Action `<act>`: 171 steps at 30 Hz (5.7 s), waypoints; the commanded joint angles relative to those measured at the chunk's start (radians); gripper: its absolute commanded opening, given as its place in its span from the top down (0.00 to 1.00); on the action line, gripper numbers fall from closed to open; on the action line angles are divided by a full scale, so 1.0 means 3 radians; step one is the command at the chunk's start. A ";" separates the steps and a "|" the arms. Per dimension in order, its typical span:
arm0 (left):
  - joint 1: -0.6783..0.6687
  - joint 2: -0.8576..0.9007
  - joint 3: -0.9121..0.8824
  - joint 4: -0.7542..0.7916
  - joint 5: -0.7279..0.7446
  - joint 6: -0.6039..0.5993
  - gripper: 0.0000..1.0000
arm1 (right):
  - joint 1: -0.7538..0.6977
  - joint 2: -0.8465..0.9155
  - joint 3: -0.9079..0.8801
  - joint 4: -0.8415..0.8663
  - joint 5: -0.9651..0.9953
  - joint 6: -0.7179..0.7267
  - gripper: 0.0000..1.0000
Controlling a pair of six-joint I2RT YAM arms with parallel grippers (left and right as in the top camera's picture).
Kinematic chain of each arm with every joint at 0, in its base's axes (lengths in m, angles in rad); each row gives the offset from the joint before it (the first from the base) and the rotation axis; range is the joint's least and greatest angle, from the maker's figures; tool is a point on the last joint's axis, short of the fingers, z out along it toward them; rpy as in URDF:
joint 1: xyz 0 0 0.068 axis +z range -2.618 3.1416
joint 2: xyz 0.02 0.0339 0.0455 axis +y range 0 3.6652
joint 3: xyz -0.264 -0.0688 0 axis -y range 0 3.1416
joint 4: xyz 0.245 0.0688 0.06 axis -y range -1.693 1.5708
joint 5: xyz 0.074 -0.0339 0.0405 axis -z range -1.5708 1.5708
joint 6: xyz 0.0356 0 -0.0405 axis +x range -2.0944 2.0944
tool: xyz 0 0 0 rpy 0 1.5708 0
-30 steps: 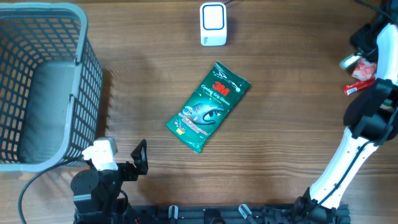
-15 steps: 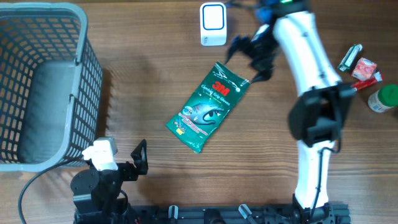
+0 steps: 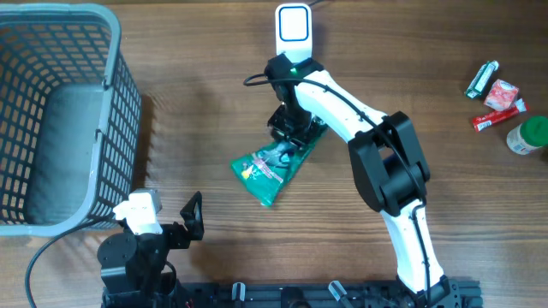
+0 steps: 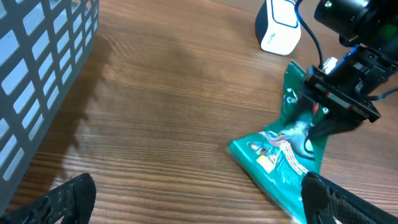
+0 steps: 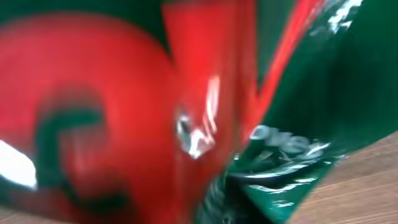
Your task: Scan the item barcode
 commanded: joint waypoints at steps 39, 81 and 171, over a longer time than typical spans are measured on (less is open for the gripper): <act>-0.0009 -0.0024 -0.0015 0.0008 0.0041 -0.0008 0.00 | -0.0955 -0.1179 -0.0350 0.1064 -0.4496 -0.3890 0.95; -0.0009 -0.0024 -0.0015 0.0008 0.0041 -0.0008 0.00 | -0.1114 -0.1208 -0.0566 0.0852 -0.4742 -0.8933 0.96; -0.0009 -0.0024 -0.0015 0.0008 0.0041 -0.0008 0.00 | -0.0757 -0.1343 -0.2748 0.1520 0.0713 -0.5589 0.37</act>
